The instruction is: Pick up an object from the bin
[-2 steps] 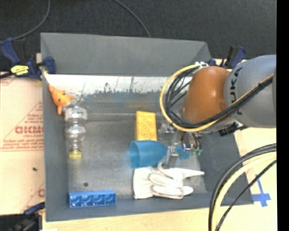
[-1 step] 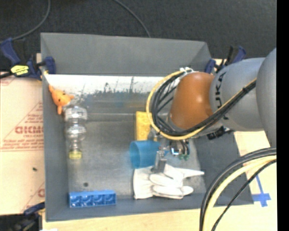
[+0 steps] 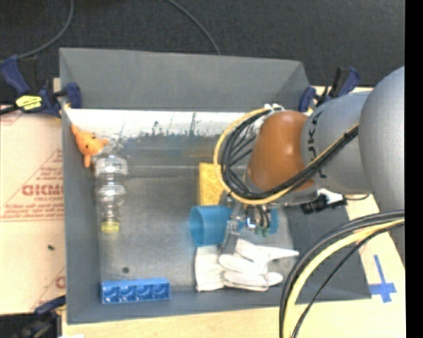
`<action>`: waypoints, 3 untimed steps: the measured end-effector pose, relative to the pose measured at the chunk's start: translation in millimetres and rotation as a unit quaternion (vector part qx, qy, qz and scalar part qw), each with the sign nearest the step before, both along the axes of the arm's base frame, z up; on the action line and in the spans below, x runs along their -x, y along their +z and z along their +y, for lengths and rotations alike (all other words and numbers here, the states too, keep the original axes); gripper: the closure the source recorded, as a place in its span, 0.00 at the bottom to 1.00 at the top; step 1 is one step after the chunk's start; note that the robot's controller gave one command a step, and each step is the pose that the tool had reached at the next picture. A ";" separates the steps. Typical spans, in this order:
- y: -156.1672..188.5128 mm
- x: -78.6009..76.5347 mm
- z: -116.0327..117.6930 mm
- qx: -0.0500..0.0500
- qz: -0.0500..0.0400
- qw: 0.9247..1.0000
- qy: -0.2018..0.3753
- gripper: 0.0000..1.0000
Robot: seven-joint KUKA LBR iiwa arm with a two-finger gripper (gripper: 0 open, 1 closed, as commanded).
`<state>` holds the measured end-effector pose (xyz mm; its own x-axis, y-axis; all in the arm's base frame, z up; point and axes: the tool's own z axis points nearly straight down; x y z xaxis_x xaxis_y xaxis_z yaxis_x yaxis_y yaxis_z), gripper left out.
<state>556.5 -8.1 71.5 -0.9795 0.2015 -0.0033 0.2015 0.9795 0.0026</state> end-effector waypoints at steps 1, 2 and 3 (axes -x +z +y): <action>2.6 3.4 4.7 0.001 0.000 1.000 -0.029 1.00; 2.6 3.4 4.7 0.001 0.000 1.000 -0.029 1.00; 4.7 4.0 4.7 0.001 0.000 1.000 -0.029 1.00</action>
Offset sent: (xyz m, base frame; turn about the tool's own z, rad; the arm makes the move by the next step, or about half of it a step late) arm 0.0000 0.0000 0.0000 0.0000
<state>552.5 -3.4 76.3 -0.9663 0.2574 -0.0029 0.2574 0.9663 0.0008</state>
